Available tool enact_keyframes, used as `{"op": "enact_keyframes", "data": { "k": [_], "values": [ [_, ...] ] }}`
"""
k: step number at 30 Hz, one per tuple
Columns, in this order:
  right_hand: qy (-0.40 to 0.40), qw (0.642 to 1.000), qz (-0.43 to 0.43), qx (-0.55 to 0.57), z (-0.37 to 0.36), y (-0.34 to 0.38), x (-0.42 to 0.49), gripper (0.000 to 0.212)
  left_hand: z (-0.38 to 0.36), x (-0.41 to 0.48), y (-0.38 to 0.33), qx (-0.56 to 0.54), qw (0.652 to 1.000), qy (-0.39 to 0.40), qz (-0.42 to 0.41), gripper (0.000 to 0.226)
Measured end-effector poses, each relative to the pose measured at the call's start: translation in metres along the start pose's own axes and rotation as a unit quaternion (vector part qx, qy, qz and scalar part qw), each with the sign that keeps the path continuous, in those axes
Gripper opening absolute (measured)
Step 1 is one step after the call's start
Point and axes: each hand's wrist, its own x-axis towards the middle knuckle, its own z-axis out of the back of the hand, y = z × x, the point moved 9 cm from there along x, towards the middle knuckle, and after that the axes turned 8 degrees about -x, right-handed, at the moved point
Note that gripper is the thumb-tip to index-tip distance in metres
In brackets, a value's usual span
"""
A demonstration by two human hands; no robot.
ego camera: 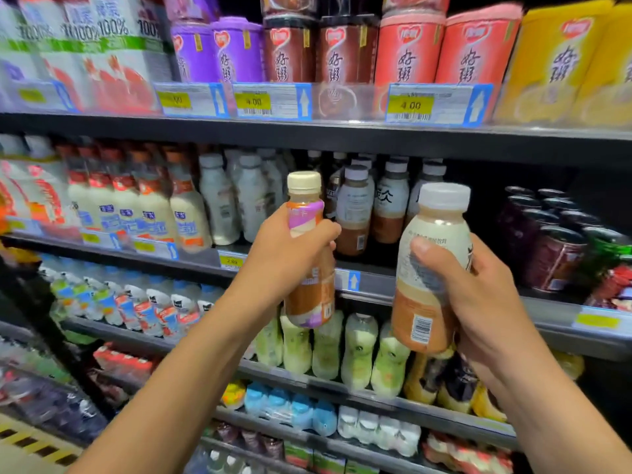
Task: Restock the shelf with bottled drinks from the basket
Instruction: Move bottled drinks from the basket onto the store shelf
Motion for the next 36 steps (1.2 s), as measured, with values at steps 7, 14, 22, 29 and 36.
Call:
{"op": "enact_keyframes", "data": {
  "k": [7, 14, 22, 29, 36],
  "values": [
    [-0.023, 1.000, 0.003, -0.011, -0.025, -0.006, 0.050, 0.031, 0.004, 0.055, 0.010, -0.043, 0.998, 0.032, 0.026, 0.011],
    [-0.064, 0.998, -0.022, -0.007, -0.043, -0.016, 0.077, 0.032, 0.012, 0.110, 0.031, -0.010, 0.998, 0.019, 0.060, 0.019],
    [-0.138, 0.988, -0.062, 0.007, -0.037, -0.038, 0.108, 0.029, -0.001, 0.177, 0.056, 0.017, 0.999, -0.020, 0.031, 0.024],
    [-0.141, 0.985, -0.073, 0.062, -0.040, -0.051, 0.131, 0.046, -0.025, 0.216, 0.086, 0.024, 0.999, 0.008, 0.021, 0.052],
    [-0.148, 0.986, -0.077, 0.019, -0.034, -0.076, 0.148, 0.057, -0.036, 0.239, 0.107, 0.004, 1.000, 0.008, 0.029, 0.084]
  ]
}}
